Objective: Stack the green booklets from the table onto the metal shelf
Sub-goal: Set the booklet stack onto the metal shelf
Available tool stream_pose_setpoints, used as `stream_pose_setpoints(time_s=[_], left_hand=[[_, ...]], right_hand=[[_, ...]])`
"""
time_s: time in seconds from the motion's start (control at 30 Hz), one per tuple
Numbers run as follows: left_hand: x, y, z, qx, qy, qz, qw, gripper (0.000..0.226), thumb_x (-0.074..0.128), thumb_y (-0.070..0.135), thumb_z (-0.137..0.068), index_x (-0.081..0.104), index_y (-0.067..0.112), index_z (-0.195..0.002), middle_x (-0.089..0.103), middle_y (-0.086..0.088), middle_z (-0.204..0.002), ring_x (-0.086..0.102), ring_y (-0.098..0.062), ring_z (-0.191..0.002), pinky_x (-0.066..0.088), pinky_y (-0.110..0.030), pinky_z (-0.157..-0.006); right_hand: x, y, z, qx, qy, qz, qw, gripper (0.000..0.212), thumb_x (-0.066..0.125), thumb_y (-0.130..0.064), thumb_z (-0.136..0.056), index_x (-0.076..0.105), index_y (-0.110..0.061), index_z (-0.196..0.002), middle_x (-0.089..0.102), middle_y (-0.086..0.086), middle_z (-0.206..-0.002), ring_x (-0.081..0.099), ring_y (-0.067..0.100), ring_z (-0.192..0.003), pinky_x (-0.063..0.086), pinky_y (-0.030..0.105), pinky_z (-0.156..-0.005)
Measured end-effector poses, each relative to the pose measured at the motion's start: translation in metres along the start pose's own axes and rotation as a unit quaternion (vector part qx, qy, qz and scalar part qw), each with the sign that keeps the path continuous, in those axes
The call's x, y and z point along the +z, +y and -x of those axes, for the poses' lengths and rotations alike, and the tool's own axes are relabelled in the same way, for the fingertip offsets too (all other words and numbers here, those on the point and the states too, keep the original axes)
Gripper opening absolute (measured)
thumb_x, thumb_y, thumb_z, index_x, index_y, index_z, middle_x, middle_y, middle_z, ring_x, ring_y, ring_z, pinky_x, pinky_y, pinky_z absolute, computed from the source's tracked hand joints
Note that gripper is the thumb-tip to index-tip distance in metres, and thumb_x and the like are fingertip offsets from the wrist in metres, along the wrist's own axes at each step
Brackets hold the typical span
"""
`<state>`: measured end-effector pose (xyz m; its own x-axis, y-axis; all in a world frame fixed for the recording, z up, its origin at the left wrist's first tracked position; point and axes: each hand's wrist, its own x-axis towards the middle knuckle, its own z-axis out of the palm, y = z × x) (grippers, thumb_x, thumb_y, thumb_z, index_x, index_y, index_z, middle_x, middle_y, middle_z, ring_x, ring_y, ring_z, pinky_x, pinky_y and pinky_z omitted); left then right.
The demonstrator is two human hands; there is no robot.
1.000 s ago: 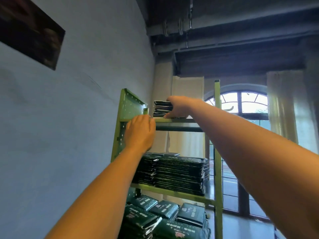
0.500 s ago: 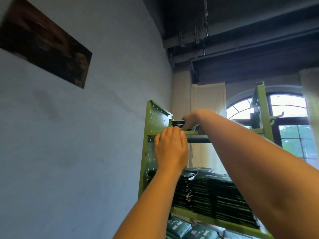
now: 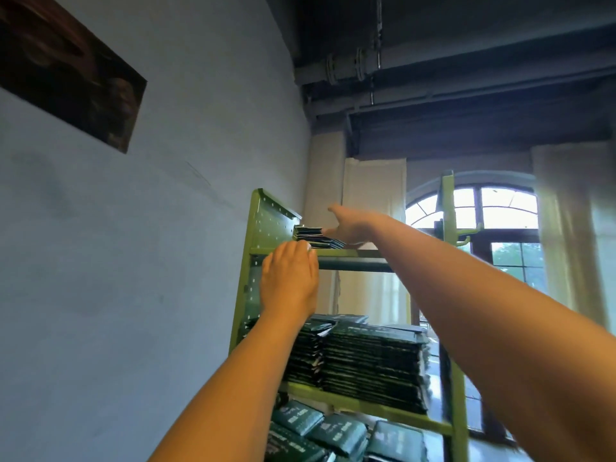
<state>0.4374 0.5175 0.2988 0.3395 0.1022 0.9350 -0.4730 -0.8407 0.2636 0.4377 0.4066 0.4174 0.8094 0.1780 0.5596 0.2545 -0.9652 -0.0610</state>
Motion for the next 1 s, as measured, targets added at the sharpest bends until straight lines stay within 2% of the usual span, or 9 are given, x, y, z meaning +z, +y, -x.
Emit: stream_pose_setpoints(time_s=[0.13, 0.2, 0.27, 0.37, 0.47, 0.6, 0.8, 0.93, 1.0], left_hand=[[-0.01, 0.005, 0.001, -0.002, -0.052, -0.023, 0.998, 0.031, 0.024, 0.029, -0.104, 0.051, 0.016, -0.108, 0.053, 0.0, -0.108, 0.038, -0.013, -0.093, 0.034, -0.034, -0.091], [-0.016, 0.005, -0.001, -0.003, -0.099, -0.024, 0.995, 0.036, 0.024, 0.031, -0.104, 0.048, 0.014, -0.124, 0.051, -0.003, -0.125, 0.044, -0.018, -0.111, 0.033, -0.039, -0.1], [-0.024, 0.009, -0.001, -0.011, -0.151, -0.027, 0.988, 0.045, 0.023, 0.032, -0.104, 0.036, 0.012, -0.142, 0.039, -0.006, -0.146, 0.032, -0.021, -0.136, 0.026, -0.043, -0.11], [-0.038, 0.017, 0.007, -0.018, -0.18, -0.005, 0.984, 0.05, 0.024, 0.033, -0.105, 0.024, 0.011, -0.15, 0.023, -0.005, -0.158, 0.016, -0.02, -0.146, 0.018, -0.045, -0.115], [-0.05, 0.027, 0.026, 0.022, -0.182, 0.025, 0.983, 0.05, 0.026, 0.033, -0.104, 0.023, 0.014, -0.151, 0.021, -0.003, -0.159, 0.018, -0.018, -0.146, 0.018, -0.042, -0.117], [-0.07, 0.053, 0.058, 0.107, -0.258, 0.082, 0.957, 0.049, 0.031, 0.033, -0.103, 0.028, 0.017, -0.149, 0.023, -0.001, -0.158, 0.021, -0.015, -0.144, 0.018, -0.034, -0.118], [-0.106, 0.113, 0.1, 0.131, -0.409, 0.087, 0.899, 0.035, 0.037, 0.035, -0.101, 0.052, 0.018, -0.129, 0.057, -0.004, -0.129, 0.054, -0.018, -0.113, 0.044, -0.035, -0.097], [-0.115, 0.152, 0.135, 0.141, -0.494, 0.067, 0.856, 0.035, 0.041, 0.038, -0.1, 0.053, 0.019, -0.126, 0.06, -0.001, -0.122, 0.057, -0.016, -0.105, 0.045, -0.031, -0.09], [-0.115, 0.164, 0.151, 0.147, -0.522, 0.065, 0.838, 0.037, 0.04, 0.042, -0.099, 0.051, 0.022, -0.128, 0.06, 0.001, -0.122, 0.056, -0.014, -0.103, 0.045, -0.029, -0.089]], right_hand=[[-0.009, 0.004, 0.037, -0.045, 0.005, 0.039, 0.998, 0.052, 0.046, -0.029, -0.099, 0.031, -0.011, -0.145, 0.04, 0.011, -0.147, 0.042, 0.029, -0.13, 0.035, 0.039, -0.107], [-0.018, 0.003, 0.062, -0.062, -0.007, 0.065, 0.996, 0.045, 0.046, -0.028, -0.099, 0.04, -0.01, -0.14, 0.046, 0.012, -0.141, 0.046, 0.029, -0.125, 0.038, 0.038, -0.103], [-0.025, 0.004, 0.089, -0.086, -0.018, 0.077, 0.993, 0.041, 0.047, -0.026, -0.099, 0.046, -0.008, -0.136, 0.052, 0.013, -0.134, 0.05, 0.029, -0.118, 0.041, 0.038, -0.099], [-0.035, 0.006, 0.125, -0.119, -0.013, 0.092, 0.989, 0.038, 0.047, -0.025, -0.098, 0.048, -0.01, -0.133, 0.057, 0.012, -0.128, 0.054, 0.027, -0.11, 0.044, 0.035, -0.093], [-0.041, 0.014, 0.161, -0.132, -0.017, 0.112, 0.985, 0.032, 0.049, -0.025, -0.097, 0.054, -0.014, -0.126, 0.062, 0.009, -0.119, 0.057, 0.024, -0.102, 0.047, 0.035, -0.09], [-0.046, 0.025, 0.211, -0.152, -0.05, 0.122, 0.979, 0.036, 0.05, -0.027, -0.097, 0.051, -0.015, -0.131, 0.056, 0.005, -0.13, 0.054, 0.022, -0.115, 0.043, 0.036, -0.099], [-0.044, 0.048, 0.28, -0.141, -0.142, 0.129, 0.971, 0.031, 0.049, -0.02, -0.098, 0.055, -0.013, -0.127, 0.064, 0.007, -0.12, 0.06, 0.018, -0.103, 0.045, 0.027, -0.087], [-0.036, 0.071, 0.332, -0.127, -0.209, 0.156, 0.957, 0.036, 0.049, -0.023, -0.098, 0.05, -0.018, -0.133, 0.062, 0.002, -0.123, 0.049, 0.008, -0.091, 0.036, 0.02, -0.084], [-0.033, 0.079, 0.356, -0.122, -0.229, 0.154, 0.953, 0.036, 0.048, -0.025, -0.098, 0.049, -0.021, -0.134, 0.062, 0.0, -0.123, 0.051, 0.009, -0.092, 0.038, 0.021, -0.084]])
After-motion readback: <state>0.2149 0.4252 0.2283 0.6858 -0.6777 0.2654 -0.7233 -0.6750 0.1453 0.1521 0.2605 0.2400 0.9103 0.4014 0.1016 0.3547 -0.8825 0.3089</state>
